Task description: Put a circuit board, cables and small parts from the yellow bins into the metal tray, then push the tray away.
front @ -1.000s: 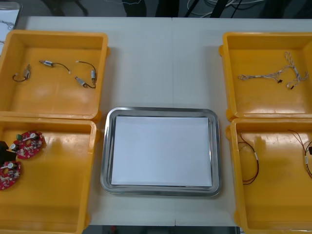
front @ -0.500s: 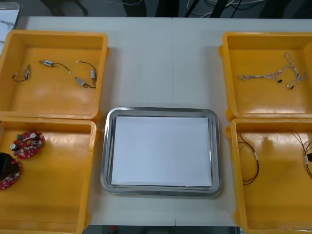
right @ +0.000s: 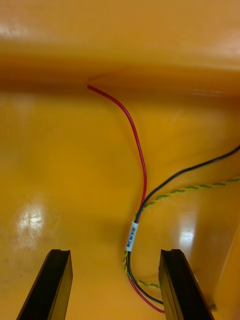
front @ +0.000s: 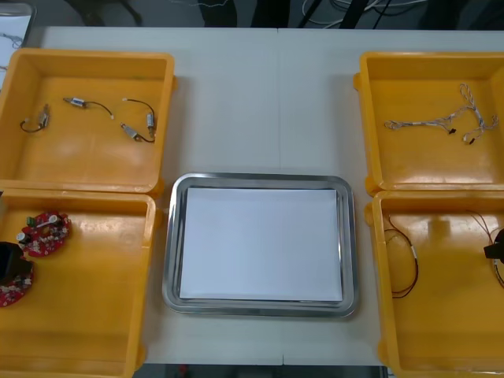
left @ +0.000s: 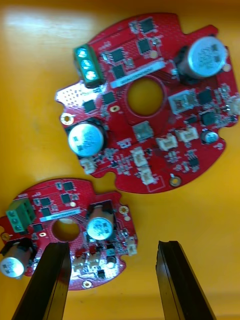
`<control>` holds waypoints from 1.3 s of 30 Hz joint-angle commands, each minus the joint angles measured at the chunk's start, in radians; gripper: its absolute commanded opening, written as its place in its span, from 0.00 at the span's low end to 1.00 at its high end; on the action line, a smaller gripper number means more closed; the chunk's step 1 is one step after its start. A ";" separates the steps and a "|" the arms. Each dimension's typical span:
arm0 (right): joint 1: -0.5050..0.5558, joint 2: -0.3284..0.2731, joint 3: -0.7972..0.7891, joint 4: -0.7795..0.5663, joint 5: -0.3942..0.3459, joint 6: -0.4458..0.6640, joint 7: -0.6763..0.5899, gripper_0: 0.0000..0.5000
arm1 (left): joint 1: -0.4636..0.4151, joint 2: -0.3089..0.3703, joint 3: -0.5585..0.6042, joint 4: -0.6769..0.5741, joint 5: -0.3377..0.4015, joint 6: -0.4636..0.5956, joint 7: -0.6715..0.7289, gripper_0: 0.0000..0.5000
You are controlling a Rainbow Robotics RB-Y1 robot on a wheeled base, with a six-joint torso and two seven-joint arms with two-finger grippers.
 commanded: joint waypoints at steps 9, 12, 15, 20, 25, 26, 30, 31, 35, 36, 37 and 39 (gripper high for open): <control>-0.025 -0.039 0.071 0.062 0.008 -0.091 -0.014 1.00 | -0.053 0.044 -0.060 0.053 -0.028 -0.061 -0.098 1.00; -0.025 -0.040 0.078 0.076 0.008 -0.100 -0.019 1.00 | -0.069 0.044 -0.081 0.070 -0.031 -0.076 -0.098 1.00; -0.025 -0.040 0.085 0.082 0.008 -0.108 -0.023 1.00 | -0.080 0.044 -0.096 0.078 -0.032 -0.092 -0.097 1.00; -0.022 -0.039 0.088 0.093 0.003 -0.108 -0.040 1.00 | -0.080 0.044 -0.101 0.081 -0.040 -0.092 -0.095 1.00; -0.022 -0.034 0.088 0.114 -0.003 -0.118 -0.043 1.00 | -0.080 0.044 -0.107 0.086 -0.044 -0.093 -0.098 1.00; -0.023 -0.032 0.088 0.114 -0.003 -0.120 -0.043 1.00 | -0.080 0.044 -0.107 0.089 -0.043 -0.093 -0.098 1.00; -0.022 -0.022 0.088 0.117 0.005 -0.121 -0.050 1.00 | -0.080 0.044 -0.120 0.090 -0.049 -0.099 -0.095 1.00; -0.020 -0.019 0.088 0.117 0.005 -0.123 -0.051 1.00 | -0.080 0.042 -0.123 0.092 -0.049 -0.104 -0.094 1.00; -0.020 -0.006 0.089 0.130 0.003 -0.137 -0.057 1.00 | -0.082 0.044 -0.135 0.098 -0.051 -0.119 -0.094 1.00; -0.020 -0.003 0.089 0.130 0.005 -0.138 -0.057 1.00 | -0.082 0.044 -0.135 0.096 -0.049 -0.119 -0.094 1.00; -0.020 -0.003 0.088 0.131 0.005 -0.138 -0.059 1.00 | -0.082 0.044 -0.135 0.096 -0.048 -0.119 -0.092 1.00; -0.020 -0.003 0.088 0.130 0.005 -0.138 -0.059 1.00 | -0.083 0.044 -0.135 0.096 -0.049 -0.119 -0.092 1.00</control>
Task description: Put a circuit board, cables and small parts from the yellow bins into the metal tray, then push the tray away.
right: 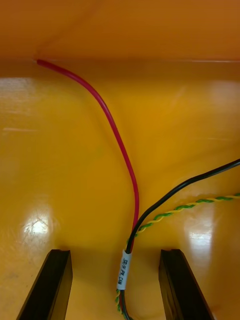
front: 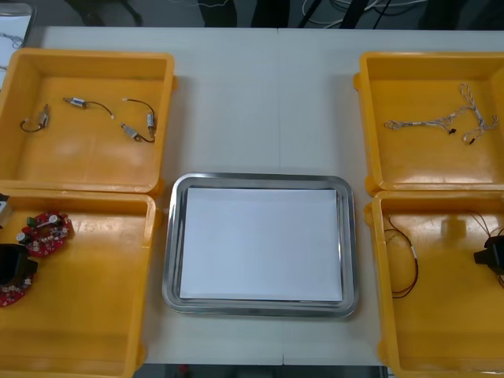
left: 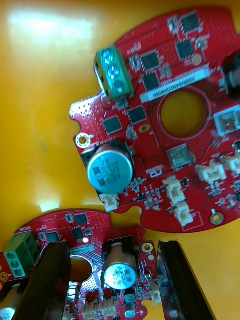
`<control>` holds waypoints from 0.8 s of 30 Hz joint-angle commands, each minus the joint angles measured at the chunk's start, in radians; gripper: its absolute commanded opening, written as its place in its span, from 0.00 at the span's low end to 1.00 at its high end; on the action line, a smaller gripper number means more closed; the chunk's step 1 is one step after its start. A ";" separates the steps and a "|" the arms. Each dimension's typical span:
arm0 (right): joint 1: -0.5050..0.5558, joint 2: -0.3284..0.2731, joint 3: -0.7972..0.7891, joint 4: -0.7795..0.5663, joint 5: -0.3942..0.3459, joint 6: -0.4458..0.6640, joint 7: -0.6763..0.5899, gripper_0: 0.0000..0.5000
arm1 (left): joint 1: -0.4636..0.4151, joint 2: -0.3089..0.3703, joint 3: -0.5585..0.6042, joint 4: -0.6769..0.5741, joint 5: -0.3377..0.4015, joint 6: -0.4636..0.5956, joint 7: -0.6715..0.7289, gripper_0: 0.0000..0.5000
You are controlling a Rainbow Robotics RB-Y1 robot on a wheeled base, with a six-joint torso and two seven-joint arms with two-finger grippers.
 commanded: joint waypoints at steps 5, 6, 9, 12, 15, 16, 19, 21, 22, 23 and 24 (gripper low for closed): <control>-0.007 -0.002 0.010 0.000 -0.001 -0.009 -0.041 1.00 | -0.021 0.042 -0.012 0.002 -0.009 -0.011 -0.094 0.73; -0.007 -0.002 0.010 0.000 -0.002 -0.009 -0.041 1.00 | -0.021 0.043 -0.012 0.001 -0.009 -0.011 -0.094 0.55; -0.006 -0.002 0.009 0.000 -0.002 -0.012 -0.038 1.00 | -0.021 0.042 -0.012 -0.002 -0.008 -0.011 -0.094 0.15; 0.005 -0.004 0.010 0.000 -0.004 -0.029 -0.033 1.00 | -0.021 0.043 -0.012 -0.006 -0.008 -0.011 -0.092 0.00; 0.013 -0.004 0.010 0.002 -0.009 -0.040 -0.030 1.00 | -0.021 0.042 -0.012 -0.010 -0.008 -0.009 -0.092 0.00; 0.013 -0.004 0.009 0.000 -0.012 -0.040 -0.032 1.00 | -0.021 0.042 -0.012 -0.010 -0.008 -0.009 -0.092 0.00; 0.013 -0.002 0.010 0.000 -0.013 -0.040 -0.036 1.00 | -0.021 0.043 -0.012 -0.018 -0.006 -0.008 -0.092 0.00; 0.014 -0.002 0.009 0.000 -0.015 -0.038 -0.036 1.00 | -0.021 0.043 -0.012 -0.025 -0.006 -0.003 -0.092 0.00; 0.017 -0.004 0.009 0.000 -0.015 -0.040 -0.038 1.00 | -0.020 0.043 -0.012 -0.032 -0.006 -0.002 -0.092 0.00; 0.019 -0.002 0.010 0.000 -0.016 -0.040 -0.038 1.00 | -0.020 0.043 -0.012 -0.036 -0.006 -0.002 -0.091 0.00; 0.022 -0.002 0.010 0.002 -0.018 -0.041 -0.038 1.00 | -0.020 0.043 -0.009 -0.041 -0.006 0.001 -0.089 0.00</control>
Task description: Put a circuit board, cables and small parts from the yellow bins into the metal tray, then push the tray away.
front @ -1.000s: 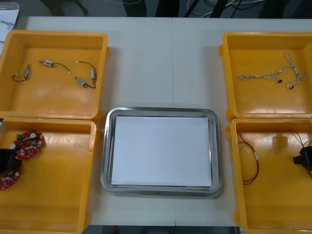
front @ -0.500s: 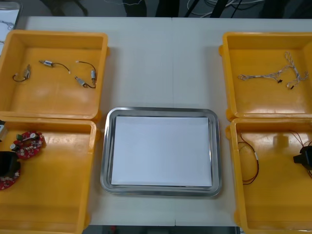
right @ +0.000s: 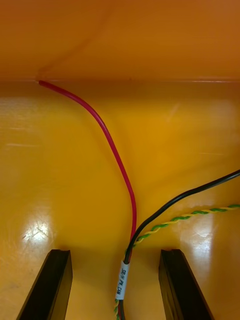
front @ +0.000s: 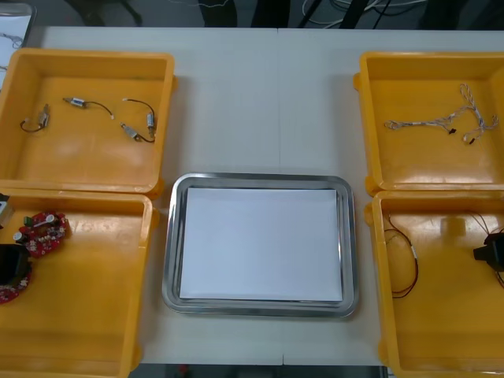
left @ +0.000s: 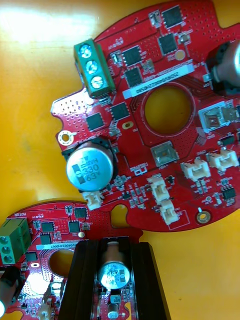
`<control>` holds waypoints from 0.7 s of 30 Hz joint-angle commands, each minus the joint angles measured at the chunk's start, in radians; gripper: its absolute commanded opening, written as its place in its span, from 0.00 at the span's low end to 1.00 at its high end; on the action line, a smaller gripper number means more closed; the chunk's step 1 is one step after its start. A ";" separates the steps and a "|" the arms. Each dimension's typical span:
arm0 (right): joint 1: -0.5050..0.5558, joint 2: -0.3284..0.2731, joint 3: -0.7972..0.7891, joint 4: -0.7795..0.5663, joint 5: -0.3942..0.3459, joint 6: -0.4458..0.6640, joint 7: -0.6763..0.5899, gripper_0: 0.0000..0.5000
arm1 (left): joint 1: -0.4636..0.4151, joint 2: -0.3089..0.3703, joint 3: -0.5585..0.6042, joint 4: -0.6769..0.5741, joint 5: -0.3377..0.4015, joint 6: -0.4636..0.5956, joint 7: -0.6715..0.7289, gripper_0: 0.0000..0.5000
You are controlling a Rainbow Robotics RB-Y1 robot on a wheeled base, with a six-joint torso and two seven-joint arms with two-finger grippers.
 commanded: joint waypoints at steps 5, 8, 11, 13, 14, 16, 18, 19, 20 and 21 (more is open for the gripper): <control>0.030 -0.002 0.010 0.000 -0.018 -0.015 -0.037 1.00 | -0.021 0.043 0.006 -0.069 -0.006 0.051 -0.078 0.00; 0.033 -0.002 0.010 -0.001 -0.019 -0.020 -0.039 1.00 | -0.020 0.042 0.014 -0.099 -0.004 0.081 -0.064 0.00; 0.038 -0.004 0.010 0.000 -0.019 -0.026 -0.037 1.00 | -0.010 0.039 0.014 -0.132 -0.001 0.086 -0.045 0.00; 0.039 -0.004 0.010 -0.001 -0.021 -0.029 -0.037 1.00 | -0.006 0.033 0.014 -0.152 -0.003 0.086 -0.015 0.00; 0.039 -0.004 0.010 -0.001 -0.022 -0.031 -0.036 0.94 | 0.002 0.030 0.014 -0.168 -0.009 0.087 0.006 0.00; 0.039 -0.004 0.009 0.000 -0.022 -0.031 -0.037 0.25 | 0.009 0.022 0.014 -0.194 -0.017 0.087 0.037 0.00; 0.039 -0.004 0.010 0.000 -0.024 -0.031 -0.031 0.08 | 0.017 0.017 0.014 -0.218 -0.021 0.089 0.061 0.00; 0.041 -0.004 0.010 0.000 -0.024 -0.031 -0.031 0.00 | 0.023 0.014 0.014 -0.235 -0.026 0.091 0.075 0.00; 0.041 -0.002 0.009 0.000 -0.024 -0.031 -0.030 0.00 | 0.028 0.010 0.014 -0.250 -0.029 0.092 0.090 0.00; 0.041 -0.004 0.010 0.000 -0.024 -0.031 -0.030 0.00 | 0.031 0.007 0.014 -0.260 -0.031 0.094 0.098 0.00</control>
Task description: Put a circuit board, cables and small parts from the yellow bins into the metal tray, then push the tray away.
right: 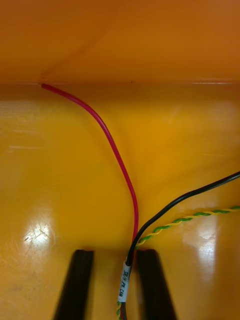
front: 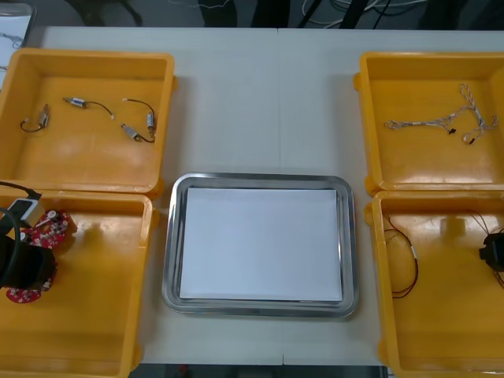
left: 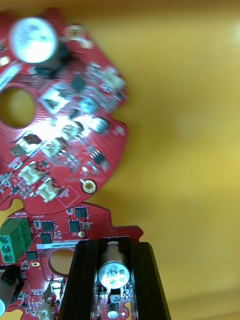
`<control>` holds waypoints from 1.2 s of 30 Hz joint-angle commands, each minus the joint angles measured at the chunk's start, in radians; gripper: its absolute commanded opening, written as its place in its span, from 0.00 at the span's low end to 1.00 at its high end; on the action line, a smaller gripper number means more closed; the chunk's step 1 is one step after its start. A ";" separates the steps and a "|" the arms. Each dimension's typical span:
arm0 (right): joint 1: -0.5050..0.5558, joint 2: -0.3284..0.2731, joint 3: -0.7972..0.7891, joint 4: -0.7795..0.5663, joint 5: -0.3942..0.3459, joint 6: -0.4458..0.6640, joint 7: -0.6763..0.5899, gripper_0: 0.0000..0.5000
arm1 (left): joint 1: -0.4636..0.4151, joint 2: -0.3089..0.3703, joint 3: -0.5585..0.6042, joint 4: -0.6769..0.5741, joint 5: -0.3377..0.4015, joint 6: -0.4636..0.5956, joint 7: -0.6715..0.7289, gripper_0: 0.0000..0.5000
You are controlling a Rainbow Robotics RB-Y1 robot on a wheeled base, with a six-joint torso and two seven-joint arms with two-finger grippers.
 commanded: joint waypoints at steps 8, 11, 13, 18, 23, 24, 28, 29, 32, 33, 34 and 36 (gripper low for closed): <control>0.031 -0.004 -0.013 -0.014 -0.022 0.004 -0.016 0.00 | 0.039 -0.015 -0.030 -0.138 -0.060 0.022 0.147 0.00; 0.031 -0.004 -0.057 -0.054 -0.022 0.058 -0.010 0.00 | 0.037 -0.015 -0.054 -0.139 -0.082 0.019 0.149 0.00; 0.031 -0.004 -0.091 -0.086 -0.023 0.104 -0.008 0.00 | 0.037 -0.015 -0.066 -0.139 -0.090 0.019 0.152 0.00; 0.026 -0.024 -0.179 -0.170 -0.043 0.222 -0.004 0.00 | 0.037 -0.015 -0.106 -0.139 -0.111 -0.004 0.163 0.00; 0.026 -0.065 -0.218 -0.238 -0.059 0.282 -0.002 0.00 | 0.036 -0.015 -0.131 -0.139 -0.133 -0.032 0.172 0.00; 0.026 -0.076 -0.226 -0.256 -0.062 0.296 -0.004 0.00 | 0.036 -0.015 -0.132 -0.139 -0.136 -0.032 0.175 0.00; 0.026 -0.106 -0.238 -0.320 -0.076 0.340 -0.004 0.00 | 0.036 -0.016 -0.137 -0.139 -0.149 -0.044 0.178 0.00; 0.026 -0.109 -0.240 -0.331 -0.077 0.346 -0.005 0.00 | 0.036 -0.016 -0.138 -0.138 -0.154 -0.047 0.180 0.00; 0.026 -0.122 -0.258 -0.390 -0.086 0.380 -0.007 0.00 | 0.033 -0.019 -0.146 -0.138 -0.166 -0.055 0.184 0.00; 0.026 -0.126 -0.268 -0.416 -0.089 0.397 -0.007 0.00 | 0.031 -0.021 -0.146 -0.139 -0.166 -0.058 0.187 0.00; 0.026 -0.128 -0.277 -0.442 -0.094 0.417 -0.008 0.00 | 0.031 -0.023 -0.146 -0.139 -0.166 -0.059 0.189 0.00; 0.026 -0.129 -0.288 -0.482 -0.103 0.448 -0.010 0.00 | 0.031 -0.023 -0.146 -0.139 -0.166 -0.059 0.193 0.00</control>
